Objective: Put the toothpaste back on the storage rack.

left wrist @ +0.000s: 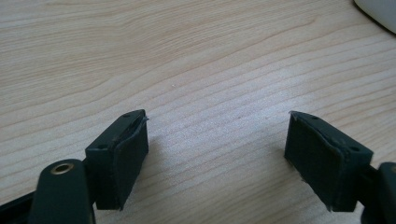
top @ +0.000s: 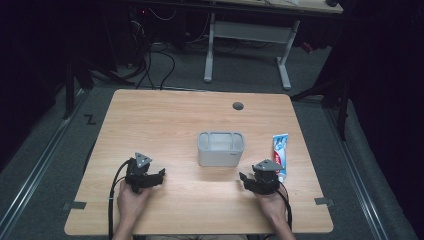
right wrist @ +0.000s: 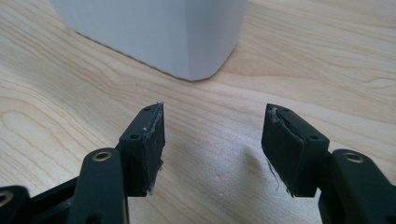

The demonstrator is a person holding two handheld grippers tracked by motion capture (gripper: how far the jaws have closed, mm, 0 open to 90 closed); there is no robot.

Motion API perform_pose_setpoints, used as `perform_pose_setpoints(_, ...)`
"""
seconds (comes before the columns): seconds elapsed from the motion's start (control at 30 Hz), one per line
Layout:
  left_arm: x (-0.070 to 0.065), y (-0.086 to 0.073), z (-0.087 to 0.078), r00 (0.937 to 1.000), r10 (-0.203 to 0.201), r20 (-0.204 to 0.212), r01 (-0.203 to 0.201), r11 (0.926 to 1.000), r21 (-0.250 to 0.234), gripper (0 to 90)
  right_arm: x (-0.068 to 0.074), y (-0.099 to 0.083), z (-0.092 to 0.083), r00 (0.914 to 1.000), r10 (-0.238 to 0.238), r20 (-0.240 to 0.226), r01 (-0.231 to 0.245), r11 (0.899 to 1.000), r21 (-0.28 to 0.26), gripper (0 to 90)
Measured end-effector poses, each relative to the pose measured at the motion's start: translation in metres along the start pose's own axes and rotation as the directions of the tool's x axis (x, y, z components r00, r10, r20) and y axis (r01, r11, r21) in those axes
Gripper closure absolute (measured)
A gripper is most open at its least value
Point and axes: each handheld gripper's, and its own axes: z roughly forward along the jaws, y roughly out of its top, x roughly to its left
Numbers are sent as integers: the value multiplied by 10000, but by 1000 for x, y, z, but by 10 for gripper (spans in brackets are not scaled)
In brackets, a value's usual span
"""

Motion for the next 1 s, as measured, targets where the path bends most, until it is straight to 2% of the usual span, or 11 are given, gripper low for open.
perform_pose_setpoints(0.27, 0, 0, 0, 10000, -8, 1, 8, 10000, -8, 219, -1, 0, -5, 10000, -29, 39, 30, 9998, -205, 396)
perform_pose_setpoints(0.67, 0, 0, 0, 10000, -3, 2, 3, 10000, -1, 219, -5, -1, -11, 9999, 138, 16, -138, 9997, -226, 419)
perform_pose_setpoints(1.0, 0, 0, 0, 10000, 14, 7, -14, 10000, 14, 219, -10, 0, -19, 9996, 293, -19, -293, 9992, -268, 474)
